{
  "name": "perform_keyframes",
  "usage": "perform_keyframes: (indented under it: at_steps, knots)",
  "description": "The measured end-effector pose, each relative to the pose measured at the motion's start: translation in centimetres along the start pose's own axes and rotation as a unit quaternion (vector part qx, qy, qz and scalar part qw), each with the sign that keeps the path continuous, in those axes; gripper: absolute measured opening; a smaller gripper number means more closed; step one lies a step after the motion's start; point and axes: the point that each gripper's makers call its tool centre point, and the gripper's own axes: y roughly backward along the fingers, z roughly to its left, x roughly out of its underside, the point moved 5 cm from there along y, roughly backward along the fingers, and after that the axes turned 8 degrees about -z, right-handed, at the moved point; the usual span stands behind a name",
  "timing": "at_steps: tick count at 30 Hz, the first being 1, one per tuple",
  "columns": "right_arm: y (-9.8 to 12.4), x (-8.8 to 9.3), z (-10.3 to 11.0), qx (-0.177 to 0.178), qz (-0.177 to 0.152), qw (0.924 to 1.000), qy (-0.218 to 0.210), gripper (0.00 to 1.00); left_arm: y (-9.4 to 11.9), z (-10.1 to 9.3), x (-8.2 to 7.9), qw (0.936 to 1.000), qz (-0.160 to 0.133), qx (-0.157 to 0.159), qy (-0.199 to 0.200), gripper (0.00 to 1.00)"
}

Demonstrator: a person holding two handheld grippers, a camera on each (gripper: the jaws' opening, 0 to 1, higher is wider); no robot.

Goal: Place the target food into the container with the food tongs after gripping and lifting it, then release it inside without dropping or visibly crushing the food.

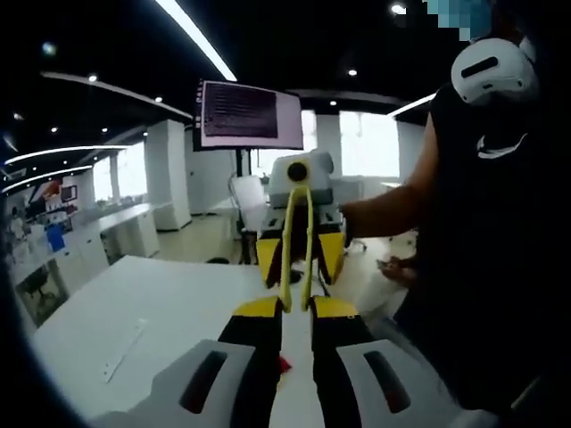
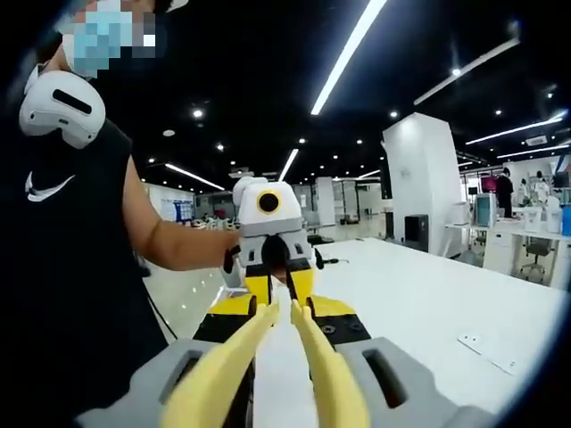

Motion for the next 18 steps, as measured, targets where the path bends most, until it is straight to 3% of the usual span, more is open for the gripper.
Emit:
perform_keyframes:
  at_steps: [18]
  knots:
    - [0.04,-0.13,-0.54,0.028,0.009,0.9994,0.018,0.26,-0.22,0.47,0.27,0.9996,-0.009,-0.026,-0.007,0.23]
